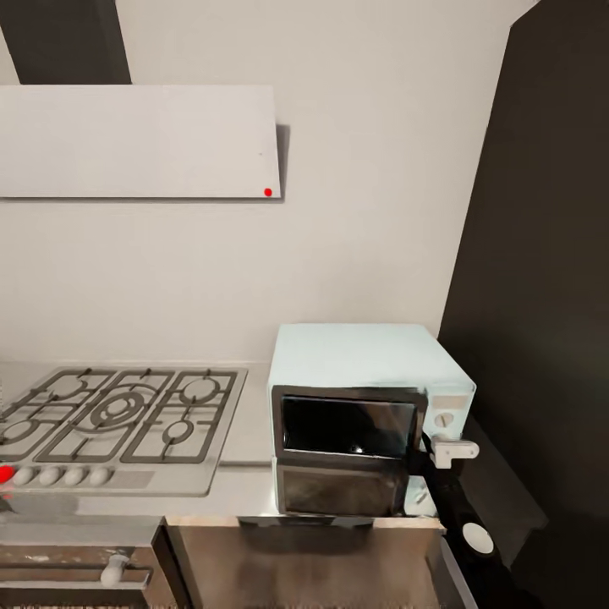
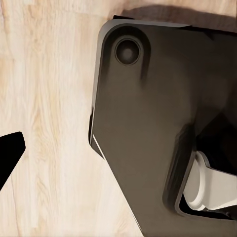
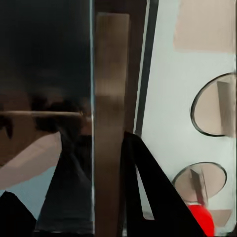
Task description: In the kitchen, take the popcorn bag from the countertop, put it into the microwave, and heat it until the popcorn is cooked so the cooked popcorn ends up inside the bag.
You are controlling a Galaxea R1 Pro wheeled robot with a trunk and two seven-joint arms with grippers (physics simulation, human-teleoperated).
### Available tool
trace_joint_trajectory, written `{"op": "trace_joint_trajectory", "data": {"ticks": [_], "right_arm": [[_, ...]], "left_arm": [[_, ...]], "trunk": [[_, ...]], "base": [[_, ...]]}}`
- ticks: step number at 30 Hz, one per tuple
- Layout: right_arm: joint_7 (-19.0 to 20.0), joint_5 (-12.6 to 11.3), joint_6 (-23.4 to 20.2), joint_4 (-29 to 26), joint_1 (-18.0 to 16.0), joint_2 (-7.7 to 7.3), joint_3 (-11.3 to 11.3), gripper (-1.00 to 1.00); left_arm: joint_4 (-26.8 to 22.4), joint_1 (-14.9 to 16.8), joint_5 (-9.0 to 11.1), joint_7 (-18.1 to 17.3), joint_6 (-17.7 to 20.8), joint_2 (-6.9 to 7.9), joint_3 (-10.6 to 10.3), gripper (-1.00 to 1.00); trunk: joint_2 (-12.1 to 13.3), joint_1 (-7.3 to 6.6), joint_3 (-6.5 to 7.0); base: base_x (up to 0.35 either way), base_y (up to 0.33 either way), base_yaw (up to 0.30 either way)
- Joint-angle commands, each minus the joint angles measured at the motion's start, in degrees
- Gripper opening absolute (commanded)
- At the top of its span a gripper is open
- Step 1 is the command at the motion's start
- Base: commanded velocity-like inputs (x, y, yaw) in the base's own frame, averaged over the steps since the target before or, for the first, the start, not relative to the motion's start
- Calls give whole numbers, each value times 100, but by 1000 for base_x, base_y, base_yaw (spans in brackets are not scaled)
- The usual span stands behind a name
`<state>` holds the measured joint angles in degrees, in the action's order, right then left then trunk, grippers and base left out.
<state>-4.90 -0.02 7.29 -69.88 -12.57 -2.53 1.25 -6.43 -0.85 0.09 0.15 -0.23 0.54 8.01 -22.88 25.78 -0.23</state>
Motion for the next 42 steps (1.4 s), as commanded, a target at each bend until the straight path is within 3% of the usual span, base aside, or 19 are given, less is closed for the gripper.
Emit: {"op": "trace_joint_trajectory", "data": {"ticks": [1, 20, 26, 32, 42], "right_arm": [[-2, 11, 10, 4, 0, -2, 59, -100], [-2, 11, 21, 5, 0, -2, 67, -100], [-2, 13, 237, 6, 0, -2, 68, -100], [-10, -18, 264, 10, 0, -105, 107, -100], [-11, -16, 264, 10, 0, -116, 216, -100]], "left_arm": [[-7, -2, 0, 2, -3, -2, 25, 100], [-8, -2, 0, 3, -2, -2, 25, 100], [-8, -2, 0, 3, 5, -2, 25, 100], [-8, -2, 0, 3, -7, -79, 25, 100], [-8, -2, 0, 3, 5, -130, 25, 100]], "trunk": [[-4, 0, -3], [-4, 0, -3], [-4, 0, -3], [-5, 1, -4], [-5, 1, -4]], "base": [[-246, 0, 0], [-96, 14, 0], [-217, 62, 0], [0, 0, 0], [-104, 0, 0]]}}
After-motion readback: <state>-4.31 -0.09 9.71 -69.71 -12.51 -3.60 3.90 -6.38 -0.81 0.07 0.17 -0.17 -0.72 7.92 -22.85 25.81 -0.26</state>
